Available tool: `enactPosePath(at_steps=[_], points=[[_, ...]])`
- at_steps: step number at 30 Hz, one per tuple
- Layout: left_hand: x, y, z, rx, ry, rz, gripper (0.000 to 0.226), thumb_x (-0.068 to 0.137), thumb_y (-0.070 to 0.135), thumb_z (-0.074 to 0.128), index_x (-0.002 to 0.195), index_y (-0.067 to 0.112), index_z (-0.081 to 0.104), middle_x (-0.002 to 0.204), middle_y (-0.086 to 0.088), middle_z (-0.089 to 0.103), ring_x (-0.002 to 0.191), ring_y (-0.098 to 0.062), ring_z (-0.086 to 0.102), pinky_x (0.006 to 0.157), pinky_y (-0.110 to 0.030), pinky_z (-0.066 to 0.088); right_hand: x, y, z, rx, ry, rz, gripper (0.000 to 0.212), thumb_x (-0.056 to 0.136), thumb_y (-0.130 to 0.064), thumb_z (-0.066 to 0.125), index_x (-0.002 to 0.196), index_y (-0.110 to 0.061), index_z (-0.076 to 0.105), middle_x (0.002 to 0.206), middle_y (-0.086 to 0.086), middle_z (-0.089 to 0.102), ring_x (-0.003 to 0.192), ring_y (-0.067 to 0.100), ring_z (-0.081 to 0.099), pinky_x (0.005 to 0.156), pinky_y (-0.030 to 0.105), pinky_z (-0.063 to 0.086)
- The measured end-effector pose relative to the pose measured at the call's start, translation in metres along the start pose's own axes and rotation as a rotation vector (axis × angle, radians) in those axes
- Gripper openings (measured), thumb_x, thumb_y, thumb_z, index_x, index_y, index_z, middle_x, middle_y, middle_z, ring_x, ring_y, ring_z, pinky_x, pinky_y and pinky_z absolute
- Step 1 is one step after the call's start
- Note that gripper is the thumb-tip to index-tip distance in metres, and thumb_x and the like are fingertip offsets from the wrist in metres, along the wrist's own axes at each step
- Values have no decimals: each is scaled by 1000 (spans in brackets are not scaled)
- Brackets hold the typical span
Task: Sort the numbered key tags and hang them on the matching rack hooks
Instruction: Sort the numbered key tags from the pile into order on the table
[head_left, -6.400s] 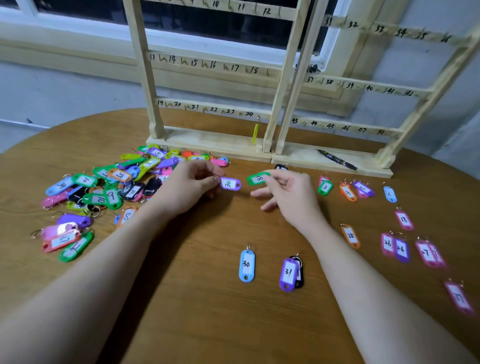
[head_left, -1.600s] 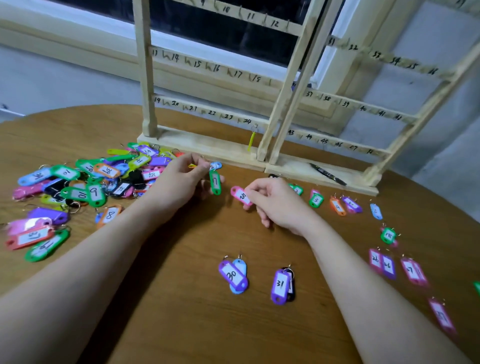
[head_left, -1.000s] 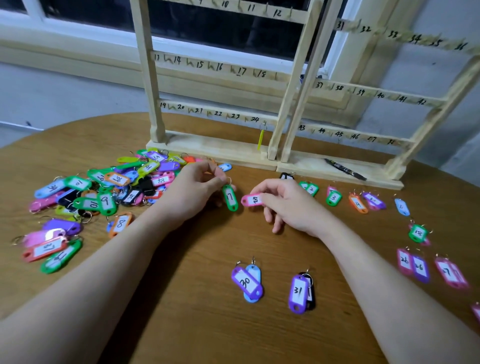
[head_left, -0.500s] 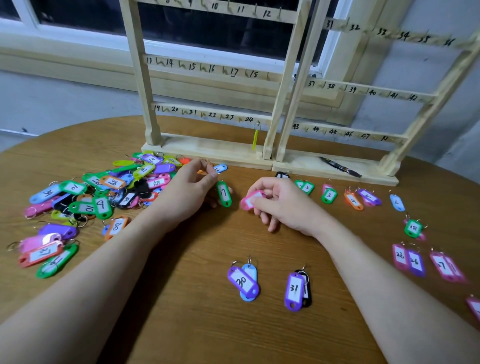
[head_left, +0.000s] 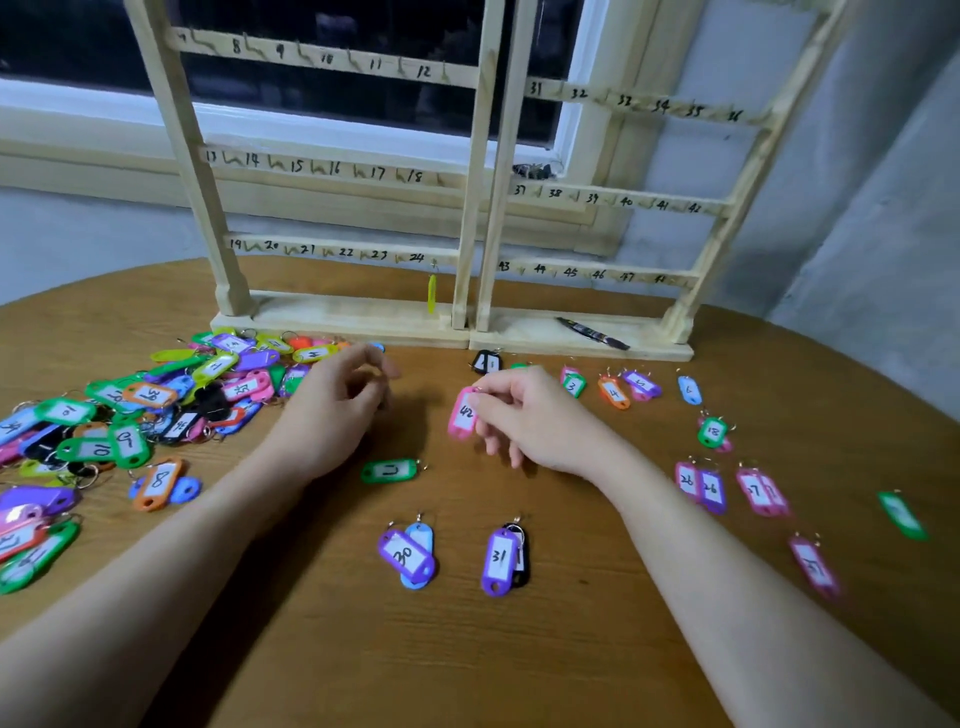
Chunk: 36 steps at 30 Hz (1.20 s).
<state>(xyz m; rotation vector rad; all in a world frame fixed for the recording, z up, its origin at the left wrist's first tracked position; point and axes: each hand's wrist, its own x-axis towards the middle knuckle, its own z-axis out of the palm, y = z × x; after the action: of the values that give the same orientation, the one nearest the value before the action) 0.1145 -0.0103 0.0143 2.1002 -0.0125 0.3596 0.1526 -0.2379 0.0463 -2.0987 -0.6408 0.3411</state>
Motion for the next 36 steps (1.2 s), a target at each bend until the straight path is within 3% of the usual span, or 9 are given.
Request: enactPosePath(at_steps=[3,5,8,12,18,22,26,29,36], points=[[4,9,-1,173,-33,42,32,100,3,47,89,26,66,73,5,65,51,-3,49,52,-20,38,-28,12,-24,-42,19,21,24,105,-18,52,99,-2,69,73,1,64,61,11,61,45,26,47],[5,13,-6,269,-110,35,29,100,6,51,91,28,68,80,4,68,60,-2,55,56,-17,39,-45,21,-35,-46,31,38,24,105,-18,53,96,-3,70,71,-1,65,59,9,60,45,25,47],[2,18,-18,389,-319,19,7,97,26,65,99,25,72,93,6,71,82,-1,62,67,-9,43,-62,26,-42,-36,19,46,25,105,-18,52,95,-5,71,70,-3,65,58,6,60,44,24,46],[-9,23,-26,416,-539,-27,18,81,50,78,88,34,72,79,20,69,73,3,61,64,-14,43,-68,26,-41,-37,-32,54,31,107,-15,46,100,3,70,78,5,69,62,9,61,47,26,48],[-10,28,-21,507,-571,-76,16,77,45,84,76,35,72,72,12,66,70,-9,58,69,-33,49,-73,22,-42,-43,-59,58,33,108,-15,43,101,1,71,82,5,72,67,12,63,51,27,51],[-13,34,-20,583,-534,-80,17,84,39,79,74,31,68,75,12,66,73,-8,60,64,-27,45,-81,23,-42,-37,-39,60,25,106,-17,50,99,-7,72,79,1,72,60,8,61,49,25,47],[-19,33,-27,518,-484,-69,17,83,40,80,86,29,68,85,8,70,82,-12,65,73,-29,52,-88,25,-41,-34,-50,104,21,105,-17,53,97,-11,71,72,-3,69,46,2,53,46,22,43],[-22,30,-27,516,-483,-85,21,78,43,83,89,29,71,84,8,69,77,-7,62,65,-22,47,-89,24,-40,-39,-60,110,21,104,-19,54,97,-12,73,73,-1,72,51,4,55,49,25,46],[-19,30,-24,605,-500,-63,16,86,33,79,78,30,65,78,10,64,71,-8,57,59,-22,38,-98,16,-42,-100,-36,130,27,105,-31,51,98,-22,75,78,10,74,57,15,58,64,36,49]])
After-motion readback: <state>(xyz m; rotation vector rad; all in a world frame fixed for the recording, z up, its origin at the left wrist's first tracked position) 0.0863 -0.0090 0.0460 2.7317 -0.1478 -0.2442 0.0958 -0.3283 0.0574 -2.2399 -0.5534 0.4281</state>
